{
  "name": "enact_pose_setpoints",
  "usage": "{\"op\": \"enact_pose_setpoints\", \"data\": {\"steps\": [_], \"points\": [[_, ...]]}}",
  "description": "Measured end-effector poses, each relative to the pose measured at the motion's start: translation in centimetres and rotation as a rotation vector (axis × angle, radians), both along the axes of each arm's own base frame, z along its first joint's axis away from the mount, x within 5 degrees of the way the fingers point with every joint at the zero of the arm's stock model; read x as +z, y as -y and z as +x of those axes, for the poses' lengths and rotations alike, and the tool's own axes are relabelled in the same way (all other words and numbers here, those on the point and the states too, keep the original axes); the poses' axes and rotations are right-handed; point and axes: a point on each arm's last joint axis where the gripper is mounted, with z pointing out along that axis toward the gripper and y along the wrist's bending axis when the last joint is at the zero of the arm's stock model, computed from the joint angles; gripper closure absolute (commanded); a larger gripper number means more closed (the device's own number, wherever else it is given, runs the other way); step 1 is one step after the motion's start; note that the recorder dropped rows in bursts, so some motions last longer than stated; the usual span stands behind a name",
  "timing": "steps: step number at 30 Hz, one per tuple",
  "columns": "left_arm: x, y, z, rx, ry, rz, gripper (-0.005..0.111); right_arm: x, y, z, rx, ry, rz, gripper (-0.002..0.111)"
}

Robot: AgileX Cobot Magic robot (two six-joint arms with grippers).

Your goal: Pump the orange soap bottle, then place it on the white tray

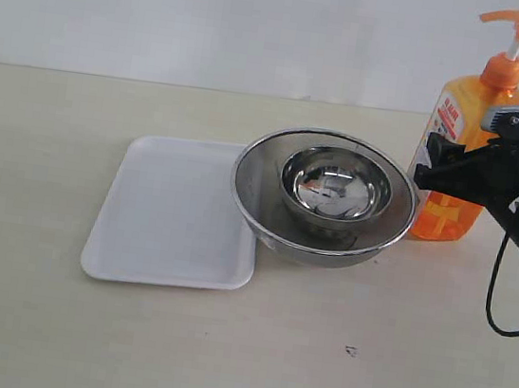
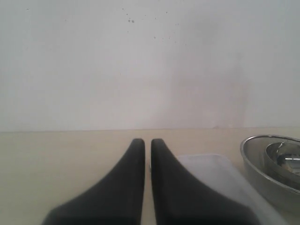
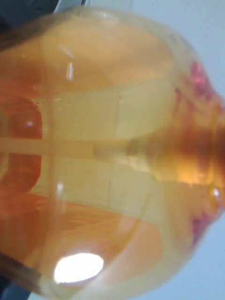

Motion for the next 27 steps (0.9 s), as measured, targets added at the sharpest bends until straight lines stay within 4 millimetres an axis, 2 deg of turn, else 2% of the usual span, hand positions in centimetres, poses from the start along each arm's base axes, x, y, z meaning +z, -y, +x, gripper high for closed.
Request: {"op": "enact_pose_setpoints", "data": {"steps": [6,18,27], "points": [[-0.63,-0.09,0.08,0.028,-0.006,-0.046,0.102,0.0,0.0,0.0,0.0,0.0,0.0,0.109],[-0.47,0.03,0.06,0.017,0.011,-0.075,0.102,0.0,0.05,0.01,-0.002,0.0,0.0,0.109],[-0.43,0.04,0.06,0.019,0.024,0.005,0.102,0.0,0.05,0.01,-0.002,0.0,0.0,0.109]]}}
